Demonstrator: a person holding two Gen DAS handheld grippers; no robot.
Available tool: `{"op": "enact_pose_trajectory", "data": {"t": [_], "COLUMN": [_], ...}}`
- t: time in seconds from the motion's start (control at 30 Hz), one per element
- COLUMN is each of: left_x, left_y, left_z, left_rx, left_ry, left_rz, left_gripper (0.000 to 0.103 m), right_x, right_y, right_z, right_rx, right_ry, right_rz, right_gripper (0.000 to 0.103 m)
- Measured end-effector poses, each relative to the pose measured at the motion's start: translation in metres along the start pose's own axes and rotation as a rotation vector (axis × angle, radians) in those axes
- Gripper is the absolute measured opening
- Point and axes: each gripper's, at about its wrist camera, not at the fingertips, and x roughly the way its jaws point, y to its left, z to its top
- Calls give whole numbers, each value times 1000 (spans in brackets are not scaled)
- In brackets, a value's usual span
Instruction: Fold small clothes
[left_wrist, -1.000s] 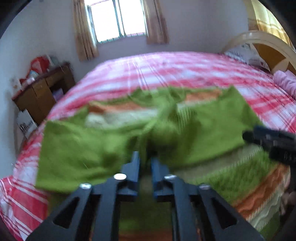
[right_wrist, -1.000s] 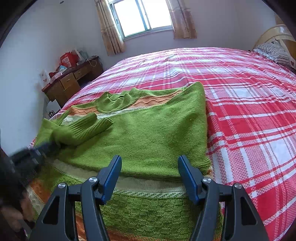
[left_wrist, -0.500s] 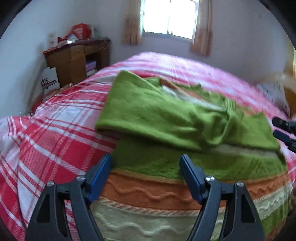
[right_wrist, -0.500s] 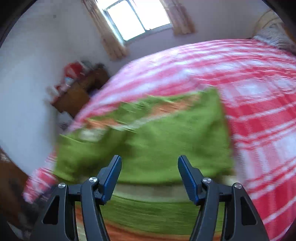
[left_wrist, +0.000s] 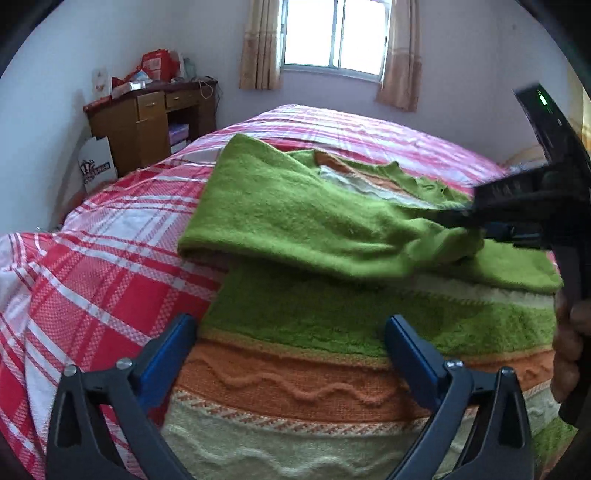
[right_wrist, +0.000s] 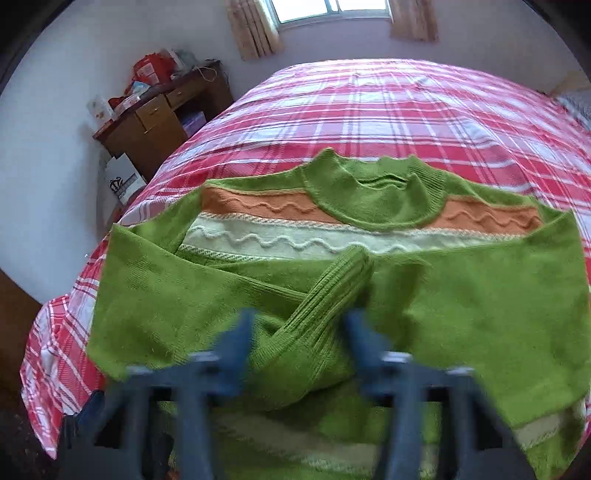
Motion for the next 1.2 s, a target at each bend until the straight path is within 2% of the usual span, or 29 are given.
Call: {"op": "enact_pose_trajectory", "data": {"t": [0.1, 0.17, 0.27, 0.37, 0.47, 0.53, 0.6, 0.63, 0.73, 0.8, 0.87, 0.93, 1.03, 1.1, 1.2], "left_x": [0, 0, -1, -1, -1, 0, 2, 2, 3, 3, 2, 3, 2, 2, 2], "left_y": [-4, -5, -4, -5, -5, -6, -5, -5, -4, -4, -4, -4, -4, -5, -5], "left_z": [-1, -1, -1, -1, -1, 1, 2, 2, 2, 2, 3, 3, 2, 2, 2], "left_rx": [12, 11, 6, 8, 7, 9, 8, 8, 10, 9, 11, 11, 13, 14, 16], "left_ry": [0, 1, 2, 4, 5, 6, 6, 7, 9, 10, 9, 9, 8, 9, 8], "left_rz": [16, 17, 12, 13, 14, 19, 22, 23, 25, 22, 25, 27, 31, 32, 35], "left_gripper": [103, 103, 103, 103, 103, 103, 103, 103, 103, 103, 103, 103, 103, 103, 103], "right_x": [-9, -21, -53, -103, -141, -148, -137, -128, -90, -85, -105, -128, -149, -156, -142], "right_y": [-17, -15, 2, 13, 2, -16, -43, -56, -99, -128, -151, -162, -167, -155, -125], "right_z": [4, 11, 27, 42, 41, 30, 12, 5, -26, -47, -65, -76, -73, -58, -31], "right_rx": [86, 93, 42, -34, -99, -130, -149, -144, -103, -40, 27, 91, 141, 107, 2], "right_ry": [-8, -36, -124, -292, -420, -456, -432, -396, -213, -170, -232, -294, -340, -356, -334], "right_rz": [75, 130, 198, 247, 211, 158, 114, 81, -118, -215, -194, -258, -178, -126, -82], "right_gripper": [14, 13, 12, 12, 12, 13, 13, 17, 48, 49, 49, 52, 52, 52, 52]}}
